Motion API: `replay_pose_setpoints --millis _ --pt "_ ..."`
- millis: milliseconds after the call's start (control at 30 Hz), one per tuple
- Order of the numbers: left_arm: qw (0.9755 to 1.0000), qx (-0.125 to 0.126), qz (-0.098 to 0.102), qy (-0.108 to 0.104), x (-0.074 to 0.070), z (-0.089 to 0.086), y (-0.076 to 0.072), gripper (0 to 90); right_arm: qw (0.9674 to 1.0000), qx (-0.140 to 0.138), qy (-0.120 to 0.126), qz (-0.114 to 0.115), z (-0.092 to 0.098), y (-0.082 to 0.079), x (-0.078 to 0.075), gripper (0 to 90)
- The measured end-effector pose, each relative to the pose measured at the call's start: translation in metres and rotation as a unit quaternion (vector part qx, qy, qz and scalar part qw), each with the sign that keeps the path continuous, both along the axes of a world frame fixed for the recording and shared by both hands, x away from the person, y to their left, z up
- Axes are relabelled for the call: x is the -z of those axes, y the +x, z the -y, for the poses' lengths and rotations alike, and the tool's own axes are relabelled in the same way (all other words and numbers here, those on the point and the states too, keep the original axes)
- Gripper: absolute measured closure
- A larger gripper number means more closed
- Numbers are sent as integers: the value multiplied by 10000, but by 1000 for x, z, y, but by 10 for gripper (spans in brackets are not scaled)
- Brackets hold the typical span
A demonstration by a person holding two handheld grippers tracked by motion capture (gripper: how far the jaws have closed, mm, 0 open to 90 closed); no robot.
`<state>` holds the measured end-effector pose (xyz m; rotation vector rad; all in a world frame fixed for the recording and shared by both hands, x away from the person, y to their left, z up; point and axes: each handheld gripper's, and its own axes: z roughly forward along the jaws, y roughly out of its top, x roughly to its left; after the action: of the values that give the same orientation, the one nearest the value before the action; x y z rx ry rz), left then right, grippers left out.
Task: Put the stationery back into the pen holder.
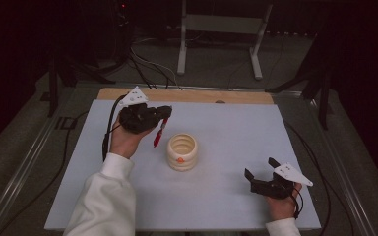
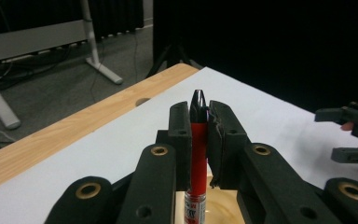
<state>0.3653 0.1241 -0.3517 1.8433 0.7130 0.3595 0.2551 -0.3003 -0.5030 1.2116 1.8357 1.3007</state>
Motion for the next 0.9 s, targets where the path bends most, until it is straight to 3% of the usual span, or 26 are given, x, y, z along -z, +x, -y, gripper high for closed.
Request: replay_pose_setpoints --millis 533,900 --pt "9997 152 45 -189 -5 23 3 811 10000 -9 -3 -8 0 0 0 0" --pt "9993 201 48 -315 0 35 7 811 10000 -4 -3 -4 0 0 0 0"
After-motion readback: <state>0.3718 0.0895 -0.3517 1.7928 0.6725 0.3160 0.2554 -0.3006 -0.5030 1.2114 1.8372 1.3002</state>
